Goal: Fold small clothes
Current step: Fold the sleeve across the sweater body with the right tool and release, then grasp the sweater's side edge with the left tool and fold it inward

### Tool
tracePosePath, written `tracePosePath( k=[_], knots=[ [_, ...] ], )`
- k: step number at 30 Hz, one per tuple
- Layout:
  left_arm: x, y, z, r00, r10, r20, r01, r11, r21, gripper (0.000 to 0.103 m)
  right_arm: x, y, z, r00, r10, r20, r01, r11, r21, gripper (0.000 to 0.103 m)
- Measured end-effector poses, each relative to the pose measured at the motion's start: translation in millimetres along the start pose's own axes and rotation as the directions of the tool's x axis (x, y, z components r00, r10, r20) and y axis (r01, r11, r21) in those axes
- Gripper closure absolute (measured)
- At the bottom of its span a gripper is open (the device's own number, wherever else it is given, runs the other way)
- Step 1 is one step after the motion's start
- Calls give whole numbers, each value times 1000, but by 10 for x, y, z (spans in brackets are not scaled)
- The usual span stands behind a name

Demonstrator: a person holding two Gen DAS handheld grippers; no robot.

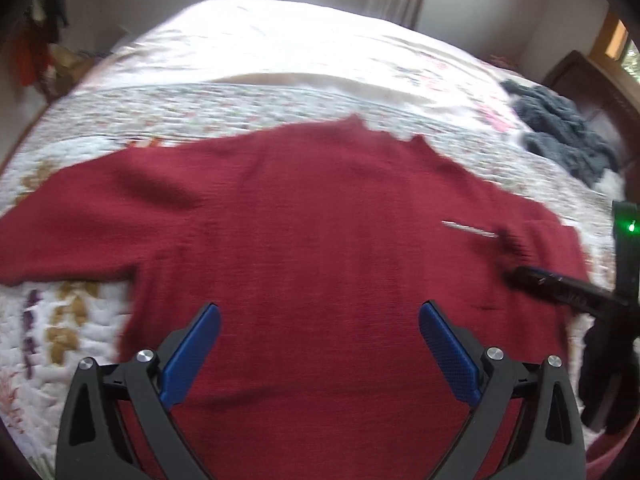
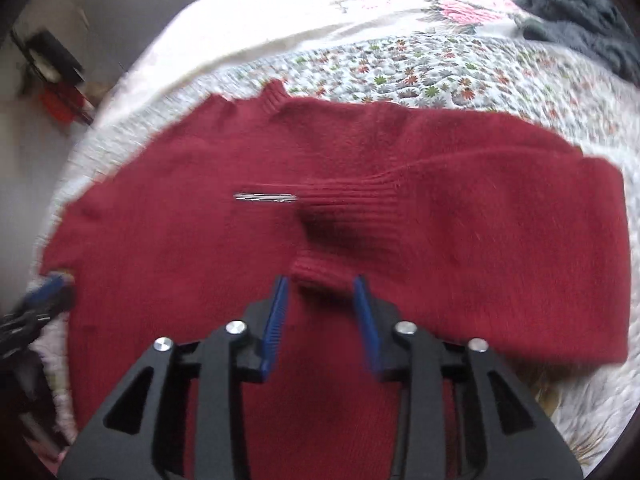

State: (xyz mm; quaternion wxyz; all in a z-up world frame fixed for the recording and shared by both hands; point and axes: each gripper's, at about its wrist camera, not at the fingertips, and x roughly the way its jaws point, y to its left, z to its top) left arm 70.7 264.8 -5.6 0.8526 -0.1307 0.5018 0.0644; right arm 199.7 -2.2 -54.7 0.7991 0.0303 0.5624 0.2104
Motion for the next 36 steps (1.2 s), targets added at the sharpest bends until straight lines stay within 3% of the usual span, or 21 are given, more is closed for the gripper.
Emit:
tracePosePath(
  k=[3,6,8,11,13,16,19,20,22,24,25,28,31,36],
  knots=[
    [114,-277,85,993,-110,-51,111,994,7,6,-265,-243,-184,998,45,32,-48,996,76,68],
    [344,-653,173,961,-238,-143,240,971,-5,7,-465,-512,-414,999,34,40,-40,989,139,67],
    [504,-876,201,938,-287,-195,290,957,-11,10,-583,-697,-597,998,47,47,-55,981,188,67],
    [834,-1242,230,894,-344,-286,349,936,-33,17,-739,-884,-831,995,75,70,-90,966,242,67],
    [1044,-1384,246,874,-360,-325,358,931,-69,23,-805,-931,-936,992,85,89,-106,960,259,67],
    [1286,-1538,271,861,-365,-354,351,930,-105,32,-898,-973,-1072,990,82,112,-109,958,266,67],
    [1370,-1643,304,879,-333,-340,321,942,-95,55,-955,-967,-1173,991,61,118,-89,964,249,67],
    [1369,-1645,313,885,-323,-336,308,946,-97,74,-957,-967,-1196,992,52,116,-79,966,245,67],
    [1391,-1676,340,895,-299,-332,282,954,-99,82,-959,-1000,-1237,993,45,113,-72,966,250,67],
    [1348,-1675,358,910,-275,-310,261,962,-87,96,-954,-1041,-1258,993,40,112,-68,963,262,67],
    [1292,-1672,379,919,-277,-280,265,961,-80,98,-959,-1058,-1269,993,33,113,-62,962,264,67],
    [1074,-1592,449,925,-329,-192,318,944,-85,100,-962,-1076,-1266,993,15,116,-45,963,264,67],
    [853,-1473,528,919,-377,-118,366,925,-102,101,-965,-1081,-1250,993,-12,114,-18,965,261,67],
    [463,-1092,659,941,-337,15,337,936,-100,101,-953,-1085,-1151,992,-26,121,-7,964,264,67]
  ],
)
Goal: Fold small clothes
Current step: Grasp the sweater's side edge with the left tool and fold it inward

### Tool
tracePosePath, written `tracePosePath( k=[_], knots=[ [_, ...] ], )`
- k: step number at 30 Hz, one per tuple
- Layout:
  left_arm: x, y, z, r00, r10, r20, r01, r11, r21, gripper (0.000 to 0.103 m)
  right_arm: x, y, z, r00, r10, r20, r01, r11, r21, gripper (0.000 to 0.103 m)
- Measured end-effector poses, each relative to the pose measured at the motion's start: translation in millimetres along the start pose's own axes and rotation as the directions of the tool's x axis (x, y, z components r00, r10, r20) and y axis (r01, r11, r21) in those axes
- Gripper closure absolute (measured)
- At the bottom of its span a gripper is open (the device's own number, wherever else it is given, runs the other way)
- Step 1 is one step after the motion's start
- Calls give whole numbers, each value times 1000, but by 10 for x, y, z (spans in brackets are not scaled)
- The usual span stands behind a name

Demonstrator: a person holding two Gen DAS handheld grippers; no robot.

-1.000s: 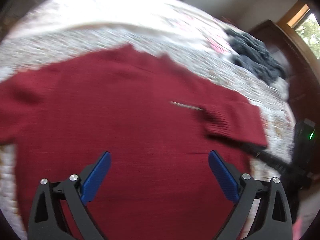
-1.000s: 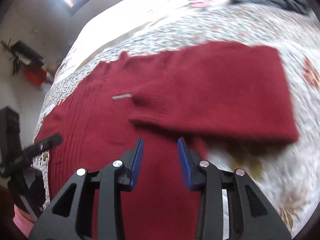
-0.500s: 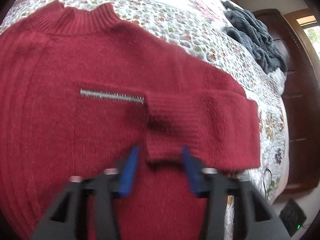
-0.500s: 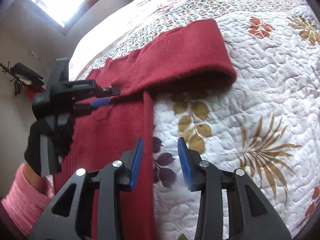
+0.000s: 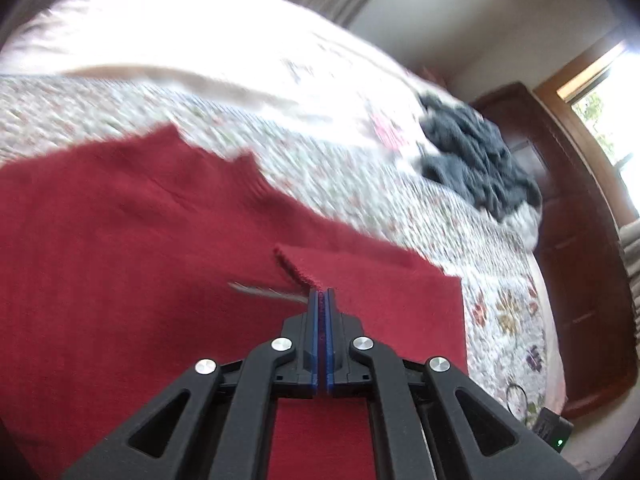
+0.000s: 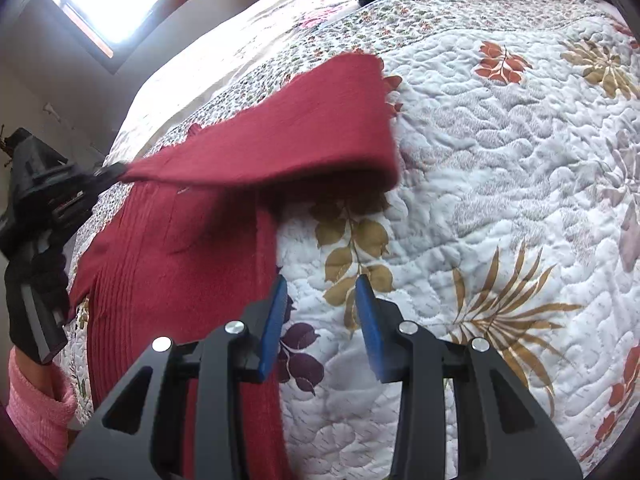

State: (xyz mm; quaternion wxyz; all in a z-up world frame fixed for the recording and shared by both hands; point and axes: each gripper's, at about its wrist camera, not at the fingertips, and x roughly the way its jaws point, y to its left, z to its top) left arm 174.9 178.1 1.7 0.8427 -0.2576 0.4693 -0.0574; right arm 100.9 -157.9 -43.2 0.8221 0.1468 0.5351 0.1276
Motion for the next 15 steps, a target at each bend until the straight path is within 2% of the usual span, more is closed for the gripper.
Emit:
tracePosePath(
  k=[2,6,12,15],
  knots=[
    [-189,196,54,998,32,44,-32,999,-9,101,16,23,34,1000,-2,2,2,1000,-2,67],
    [-423,619,137,991,107,86,-104,994,-36,101,95,141,127,1000,2,1,-2,1000,-19,67],
    [-601,1235,175,976,193,100,-182,977,-112,101,229,389,378,999,36,7,-36,999,-35,67],
    [-660,1410,134,970,219,107,-203,969,-139,101,315,550,523,997,75,-4,-75,996,-47,67]
  ],
)
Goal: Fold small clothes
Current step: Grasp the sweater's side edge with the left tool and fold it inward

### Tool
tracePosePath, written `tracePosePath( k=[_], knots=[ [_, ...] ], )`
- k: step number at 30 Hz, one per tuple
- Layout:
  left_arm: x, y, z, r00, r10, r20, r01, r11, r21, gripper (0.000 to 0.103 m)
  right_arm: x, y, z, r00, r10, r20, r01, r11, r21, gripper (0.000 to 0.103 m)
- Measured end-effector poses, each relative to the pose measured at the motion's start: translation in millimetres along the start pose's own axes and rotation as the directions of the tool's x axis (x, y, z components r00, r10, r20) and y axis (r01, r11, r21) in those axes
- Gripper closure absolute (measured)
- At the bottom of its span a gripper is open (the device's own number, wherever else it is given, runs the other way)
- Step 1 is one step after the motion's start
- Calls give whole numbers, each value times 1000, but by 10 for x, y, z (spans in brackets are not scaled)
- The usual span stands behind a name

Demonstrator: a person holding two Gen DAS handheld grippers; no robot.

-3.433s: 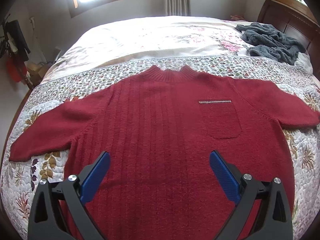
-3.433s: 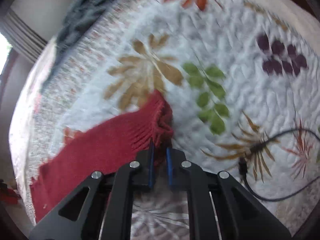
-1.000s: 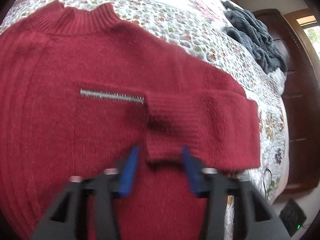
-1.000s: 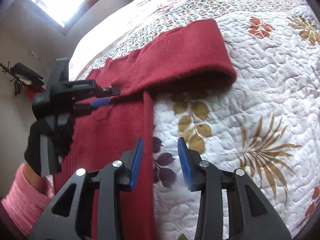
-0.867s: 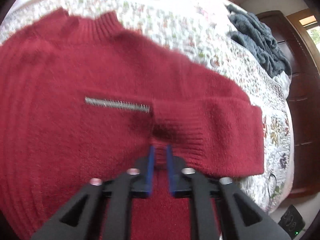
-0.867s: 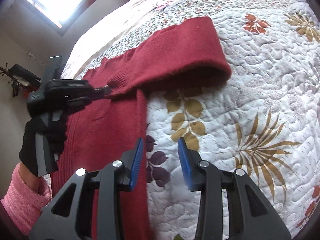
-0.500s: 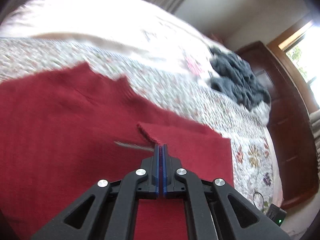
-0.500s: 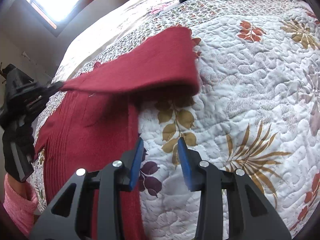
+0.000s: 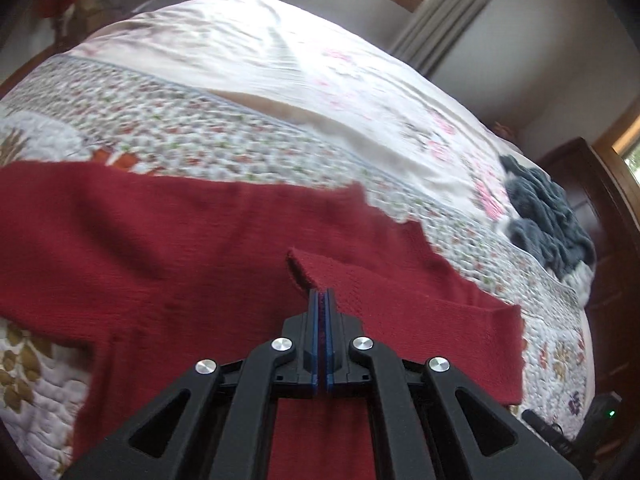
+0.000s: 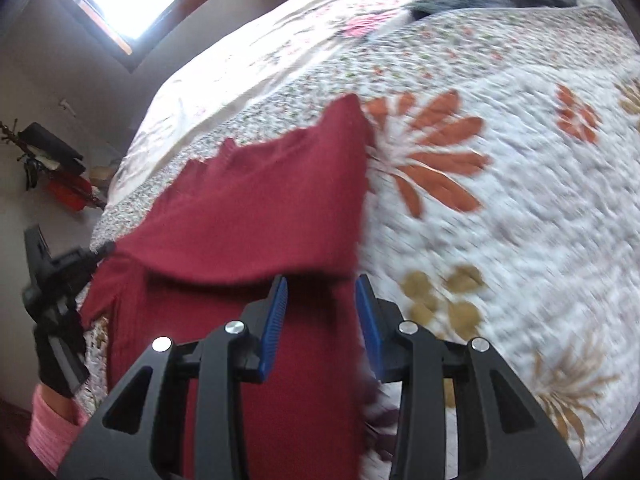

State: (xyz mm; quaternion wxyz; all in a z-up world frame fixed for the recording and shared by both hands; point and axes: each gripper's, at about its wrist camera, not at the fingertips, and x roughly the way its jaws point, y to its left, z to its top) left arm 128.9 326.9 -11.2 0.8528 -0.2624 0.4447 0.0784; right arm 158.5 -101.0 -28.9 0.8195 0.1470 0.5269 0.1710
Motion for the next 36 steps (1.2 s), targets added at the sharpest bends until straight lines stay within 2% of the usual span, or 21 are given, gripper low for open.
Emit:
tracePosePath(
  k=[2,6,11,13,16,19,22,24,26,29,32,34,36],
  knots=[
    [15,135,-4,1000,15,-2,-15,1000,-18,101,93,87,94,1000,17,-12,-17,1000,-16,67],
    [107,267,-34,998,52,-21,-52,999,-8,101,376,159,199,997,-52,-59,49,997,-52,70],
    [377,381,-153,989,113,-98,-112,993,23,101,577,118,174,990,-89,-107,83,995,-60,69],
    [431,421,-192,986,117,-115,-114,993,28,100,660,124,137,987,-97,-129,87,993,-75,69],
    [383,440,-182,986,118,-118,-114,993,43,90,727,172,115,980,-134,-146,118,986,-114,69],
    [209,449,-116,986,142,-86,-139,990,41,89,694,287,166,972,-171,-159,148,978,-147,68],
    [24,314,-39,993,108,-48,-104,992,70,86,540,508,257,985,-107,-136,84,983,-163,62],
    [-11,140,-29,995,85,-46,-79,991,107,83,565,656,298,984,-51,-168,26,989,-145,60],
    [38,-66,-66,996,47,-74,-36,988,150,81,682,778,309,978,-28,-205,-3,989,-145,61],
    [234,-288,-186,990,51,-129,-23,977,211,81,904,891,278,968,-92,-232,49,981,-186,61],
    [471,-329,-277,980,99,-171,-55,968,245,81,1156,843,213,949,-138,-284,91,981,-170,62],
    [631,-253,-341,971,112,-213,-61,970,234,81,1219,793,152,947,-139,-289,93,982,-165,61],
    [677,-209,-390,972,101,-212,-50,972,232,81,1264,745,141,951,-120,-286,80,986,-149,60]
  ],
)
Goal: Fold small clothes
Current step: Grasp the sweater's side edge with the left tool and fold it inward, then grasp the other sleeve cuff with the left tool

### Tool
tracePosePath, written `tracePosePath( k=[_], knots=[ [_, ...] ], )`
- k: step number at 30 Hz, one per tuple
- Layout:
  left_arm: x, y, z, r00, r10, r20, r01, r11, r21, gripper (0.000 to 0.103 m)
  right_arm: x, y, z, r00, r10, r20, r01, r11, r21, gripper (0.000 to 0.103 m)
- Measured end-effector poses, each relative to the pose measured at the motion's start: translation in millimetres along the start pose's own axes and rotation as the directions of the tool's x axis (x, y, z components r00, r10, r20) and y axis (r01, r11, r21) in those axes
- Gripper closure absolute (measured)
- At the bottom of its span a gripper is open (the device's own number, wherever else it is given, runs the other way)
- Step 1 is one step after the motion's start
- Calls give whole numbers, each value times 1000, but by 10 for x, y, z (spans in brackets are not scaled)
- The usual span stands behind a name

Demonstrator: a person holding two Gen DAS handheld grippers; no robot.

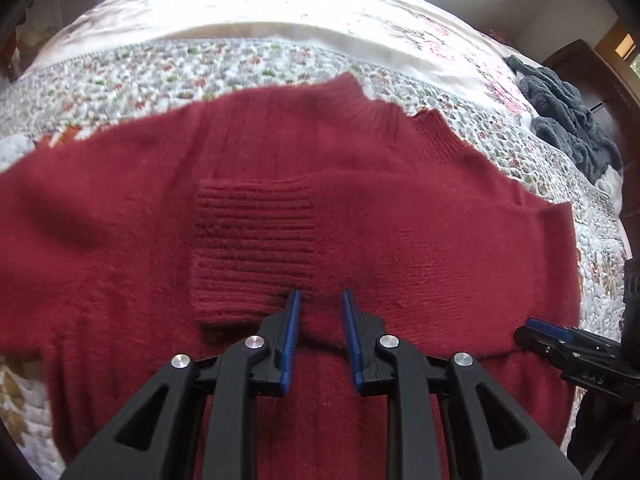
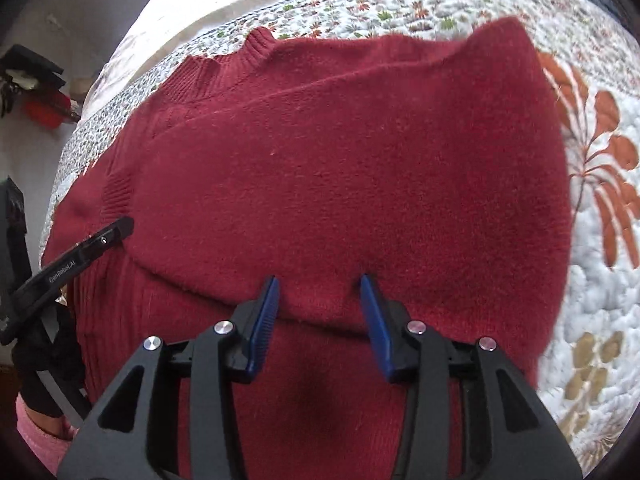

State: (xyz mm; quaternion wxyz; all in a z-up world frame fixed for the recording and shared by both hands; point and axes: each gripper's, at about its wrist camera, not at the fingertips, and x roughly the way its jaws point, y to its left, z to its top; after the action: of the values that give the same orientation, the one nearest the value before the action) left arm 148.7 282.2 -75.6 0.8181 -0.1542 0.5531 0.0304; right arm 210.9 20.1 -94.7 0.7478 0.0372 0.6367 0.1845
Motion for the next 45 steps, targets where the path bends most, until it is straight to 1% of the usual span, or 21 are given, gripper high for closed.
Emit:
tracePosePath(
  k=[3,7,11,13,14,15,16,18,20,24,26,28,29,31,33,35,36,38,40,43,45],
  knots=[
    [26,30,-48,1000,-9,14,9,1000,13,81,38,-27,14,1000,20,-1,-20,1000,12,59],
    [71,22,-51,1000,3,18,-3,1000,20,81,36,-81,14,1000,29,-2,-29,999,22,59],
    [33,45,-7,1000,-9,6,9,1000,-4,82,-69,-81,45,999,42,2,-42,998,46,59],
    [-88,80,-13,1000,-25,11,25,999,-23,82,-202,-26,12,998,55,27,-56,997,45,54],
    [-163,101,-31,1000,-24,16,25,999,-27,79,-263,-8,-32,997,60,38,-62,997,38,49],
    [-243,135,-52,1000,-12,22,13,1000,-26,74,-343,36,-100,997,68,47,-69,997,24,48],
    [-355,202,-95,999,7,35,-6,1000,-22,71,-389,72,-162,996,73,49,-74,997,12,48],
    [-534,377,-184,997,21,69,-18,999,-35,67,-439,135,-309,996,83,38,-83,997,-7,48],
    [-713,687,-318,996,36,88,-28,996,-87,66,-439,195,-446,996,91,19,-90,996,-23,48],
    [-1018,1382,-599,988,108,111,-81,972,-219,66,-337,361,-656,995,96,-24,-97,993,-67,48],
    [-1188,1770,-767,980,155,127,-112,949,-293,66,-319,409,-739,995,94,-30,-96,992,-87,48],
    [-1349,2182,-911,970,193,150,-124,918,-377,66,-286,481,-788,996,88,-34,-91,991,-101,48],
    [-1405,2353,-965,966,205,155,-126,904,-410,66,-279,501,-807,996,87,-35,-90,990,-106,48],
    [-1502,2699,-1059,963,198,181,-90,874,-478,66,-245,564,-834,996,78,-36,-82,989,-124,48],
    [-1556,2950,-1116,954,243,176,-114,836,-537,66,-208,590,-849,997,66,-40,-71,989,-130,47],
    [-1585,3218,-1181,951,234,201,-71,800,-596,66,-153,590,-849,997,61,-43,-66,991,-117,47],
    [-1592,3369,-1213,950,222,219,-35,774,-632,66,-143,563,-854,997,61,-41,-66,991,-116,47],
    [-1597,3563,-1266,946,202,252,22,738,-675,66,-97,546,-858,998,57,-39,-62,992,-113,47],
    [-1612,3745,-1293,937,185,296,86,701,-708,66,-74,527,-863,998,58,-37,-62,992,-114,47],
    [-1591,3958,-1262,921,190,341,136,663,-737,67,-58,543,-880,999,43,-31,-46,991,-129,46],
    [-1560,4087,-1219,916,184,357,163,642,-749,67,-48,560,-891,999,33,-27,-37,990,-139,45]
  ],
)
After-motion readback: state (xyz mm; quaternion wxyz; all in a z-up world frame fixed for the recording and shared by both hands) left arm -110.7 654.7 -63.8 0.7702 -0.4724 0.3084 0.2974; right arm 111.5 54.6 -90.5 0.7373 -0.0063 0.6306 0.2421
